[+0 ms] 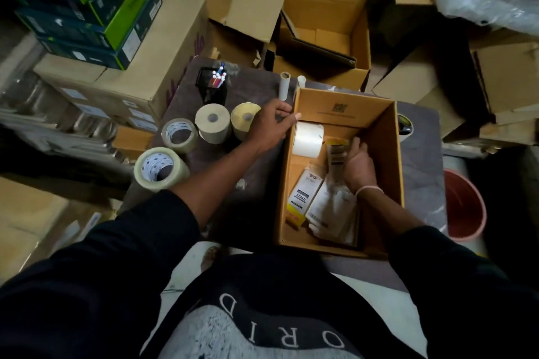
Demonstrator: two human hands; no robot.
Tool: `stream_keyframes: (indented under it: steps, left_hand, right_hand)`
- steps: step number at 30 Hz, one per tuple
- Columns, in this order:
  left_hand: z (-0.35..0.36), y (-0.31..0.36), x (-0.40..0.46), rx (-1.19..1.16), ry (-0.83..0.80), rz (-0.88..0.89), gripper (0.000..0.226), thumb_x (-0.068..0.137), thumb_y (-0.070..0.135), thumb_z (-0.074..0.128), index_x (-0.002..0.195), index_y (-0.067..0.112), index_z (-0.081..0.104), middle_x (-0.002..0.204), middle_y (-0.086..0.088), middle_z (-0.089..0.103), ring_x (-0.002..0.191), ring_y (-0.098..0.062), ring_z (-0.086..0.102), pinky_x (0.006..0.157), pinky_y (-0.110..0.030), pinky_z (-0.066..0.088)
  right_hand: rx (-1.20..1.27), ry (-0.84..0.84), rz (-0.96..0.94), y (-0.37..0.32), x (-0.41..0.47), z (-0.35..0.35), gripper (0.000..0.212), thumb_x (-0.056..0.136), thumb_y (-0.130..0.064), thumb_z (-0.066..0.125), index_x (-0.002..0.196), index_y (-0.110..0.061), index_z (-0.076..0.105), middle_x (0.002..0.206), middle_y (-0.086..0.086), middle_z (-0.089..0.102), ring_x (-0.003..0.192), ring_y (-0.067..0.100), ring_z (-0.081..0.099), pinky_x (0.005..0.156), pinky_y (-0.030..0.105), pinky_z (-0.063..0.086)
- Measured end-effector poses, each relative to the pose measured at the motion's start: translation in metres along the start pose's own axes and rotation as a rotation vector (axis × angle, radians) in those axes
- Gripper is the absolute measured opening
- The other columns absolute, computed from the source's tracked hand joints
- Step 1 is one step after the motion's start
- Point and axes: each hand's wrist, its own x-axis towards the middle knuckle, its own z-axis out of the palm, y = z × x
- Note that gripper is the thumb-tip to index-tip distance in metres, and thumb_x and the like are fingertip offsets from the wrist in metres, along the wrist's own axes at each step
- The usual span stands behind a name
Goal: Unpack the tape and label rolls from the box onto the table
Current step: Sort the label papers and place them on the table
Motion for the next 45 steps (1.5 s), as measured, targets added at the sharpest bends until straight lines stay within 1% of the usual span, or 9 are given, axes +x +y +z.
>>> stream_keyframes:
  steps: [6,9,13,18,21,26,33,39,45]
  left_hand:
    - [0.003,0.0,-0.003,-0.017,0.018,-0.034,0.032,0.093,0.035,0.07,0.114,0.012,0.061,0.098,0.005,0.064,0.086,-0.011,0.065,0.06,-0.025,0.059]
    - [0.003,-0.001,-0.003,-0.034,0.009,-0.04,0.033,0.093,0.037,0.07,0.115,0.013,0.061,0.099,0.005,0.063,0.083,-0.009,0.063,0.057,-0.022,0.057]
    - [0.003,-0.003,-0.001,-0.058,0.001,-0.052,0.033,0.093,0.038,0.07,0.114,0.014,0.061,0.1,0.003,0.064,0.083,-0.01,0.063,0.056,-0.019,0.053]
    - [0.003,-0.004,0.0,-0.064,0.006,-0.065,0.035,0.093,0.039,0.07,0.114,0.013,0.062,0.102,0.0,0.065,0.084,-0.011,0.064,0.057,-0.019,0.054]
    - [0.003,-0.006,0.0,-0.073,0.001,-0.091,0.035,0.092,0.042,0.07,0.112,0.015,0.062,0.098,0.001,0.065,0.084,-0.013,0.064,0.057,-0.02,0.053]
    - [0.0,-0.003,0.0,-0.056,-0.055,-0.106,0.036,0.094,0.042,0.068,0.115,0.014,0.061,0.1,0.003,0.064,0.083,-0.011,0.064,0.058,-0.021,0.054]
    - [-0.004,0.002,0.0,-0.079,-0.097,-0.117,0.035,0.094,0.04,0.068,0.113,0.011,0.06,0.092,-0.001,0.065,0.074,-0.011,0.064,0.061,-0.027,0.058]
    - [-0.003,0.008,-0.004,-0.113,-0.11,-0.127,0.027,0.096,0.036,0.067,0.106,0.013,0.059,0.084,-0.001,0.063,0.072,-0.011,0.062,0.061,-0.027,0.057]
    - [-0.006,0.008,-0.006,-0.157,-0.146,-0.144,0.03,0.097,0.034,0.067,0.11,0.008,0.06,0.086,-0.003,0.063,0.074,-0.014,0.062,0.061,-0.026,0.06]
  right_hand:
    - [-0.257,-0.1,-0.107,0.001,0.003,0.001,0.03,0.096,-0.007,0.04,0.119,0.002,0.057,0.117,0.025,0.056,0.1,0.044,0.063,0.081,0.044,0.052]
    - [0.054,-0.164,-0.108,-0.01,0.001,0.001,0.023,0.087,-0.016,0.054,0.101,-0.003,0.065,0.103,0.024,0.066,0.094,0.039,0.067,0.078,0.038,0.051]
    - [0.677,-0.151,0.215,-0.039,0.009,0.001,0.022,0.076,-0.017,0.076,0.094,-0.013,0.065,0.091,0.003,0.068,0.086,0.019,0.062,0.084,0.029,0.048]
    - [1.023,-0.31,0.426,-0.055,0.039,0.007,0.035,0.076,-0.028,0.075,0.102,-0.005,0.07,0.103,0.015,0.073,0.099,0.035,0.069,0.088,0.05,0.057]
    - [0.999,-0.375,0.413,-0.043,0.052,0.02,0.025,0.071,-0.032,0.075,0.08,-0.01,0.07,0.104,0.021,0.072,0.099,0.041,0.068,0.088,0.058,0.055]
    - [1.243,-0.489,0.455,-0.05,0.031,-0.005,0.014,0.09,-0.013,0.067,0.102,-0.008,0.068,0.087,0.009,0.071,0.07,0.022,0.065,0.05,0.025,0.052]
    - [1.396,-0.477,0.553,-0.064,0.015,-0.023,0.011,0.099,-0.006,0.051,0.101,-0.006,0.062,0.095,0.011,0.068,0.079,0.026,0.066,0.056,0.041,0.058]
    - [1.589,-0.547,0.671,-0.04,0.001,-0.05,0.043,0.088,-0.016,0.041,0.129,-0.012,0.057,0.126,0.019,0.06,0.114,0.047,0.054,0.081,0.073,0.046]
    - [1.758,-0.513,0.646,-0.027,-0.006,-0.07,0.04,0.092,-0.024,0.042,0.125,-0.017,0.063,0.125,0.015,0.066,0.117,0.04,0.058,0.095,0.07,0.041]
